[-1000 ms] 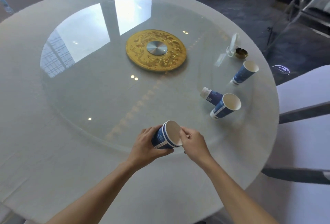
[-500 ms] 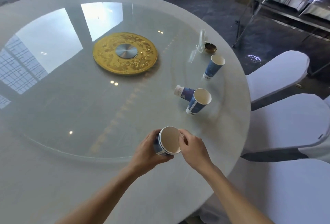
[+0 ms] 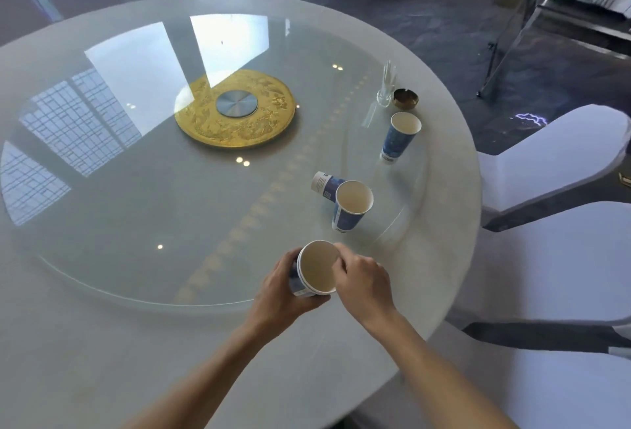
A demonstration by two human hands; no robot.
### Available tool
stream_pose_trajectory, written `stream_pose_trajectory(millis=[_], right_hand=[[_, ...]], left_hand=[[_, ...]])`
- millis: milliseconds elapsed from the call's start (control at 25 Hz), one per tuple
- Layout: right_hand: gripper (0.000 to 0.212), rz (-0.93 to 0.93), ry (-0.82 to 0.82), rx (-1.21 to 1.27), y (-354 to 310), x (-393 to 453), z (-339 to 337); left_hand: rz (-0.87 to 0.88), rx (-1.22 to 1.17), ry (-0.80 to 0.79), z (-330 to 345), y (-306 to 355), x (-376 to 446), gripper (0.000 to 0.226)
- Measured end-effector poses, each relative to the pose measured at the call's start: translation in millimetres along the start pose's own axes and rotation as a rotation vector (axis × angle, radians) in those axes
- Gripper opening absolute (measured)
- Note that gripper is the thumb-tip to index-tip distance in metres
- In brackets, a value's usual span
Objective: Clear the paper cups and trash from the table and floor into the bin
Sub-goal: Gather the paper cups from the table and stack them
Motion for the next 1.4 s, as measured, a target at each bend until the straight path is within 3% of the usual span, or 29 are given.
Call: stream_pose_trajectory(millis=[400,480,600,720,840,960,1240,1400], right_hand=[[0.026,-0.127,-0.115,0.191,43.1,35.2,-3.0],[0.027,-0.036,-0.074,0.251,49.4,49.4,-5.5],[0.033,0.287,0.083,0.375,67.2,82.3,-11.5],[0.055,0.523,0.000,0.405,80.0,112.7,-6.0],[0.043,0.515,-0.101,0.310,78.1,132.3,4.6],[0.027,0.508,-0.084,0.338,73.7,139.9,12.2],[0.032,0.439,0.146,0.418,61.2,137.3,-7.7],[0.032,0.418,0.096,0.463,54.3,134.8,-11.0]], left_hand=[[-0.145,0.028,0.108,25.9,4.5,3.8,0.080],[-0.191,0.006,0.139,24.5,-2.2,9.9,0.075],[-0.236,-0.008,0.154,21.8,-7.1,28.0,0.074],[-0.250,-0.015,0.118,22.0,-10.8,45.4,0.076],[-0.273,0.003,0.084,16.5,-17.6,56.8,0.074],[-0.288,0.019,0.059,7.5,-25.3,62.3,0.075],[-0.239,0.162,0.079,-5.7,-35.4,76.0,0.078],[-0.225,0.205,0.071,-3.6,-38.3,82.5,0.079]])
Point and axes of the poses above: each hand's wrist, its own x-axis towards the middle knuckle, its own z-axis out of the palm, y = z × x, the point moved 4 cm from there along x, towards the middle knuckle, and after that the axes turned 6 degrees about y, right-handed, at the moved point
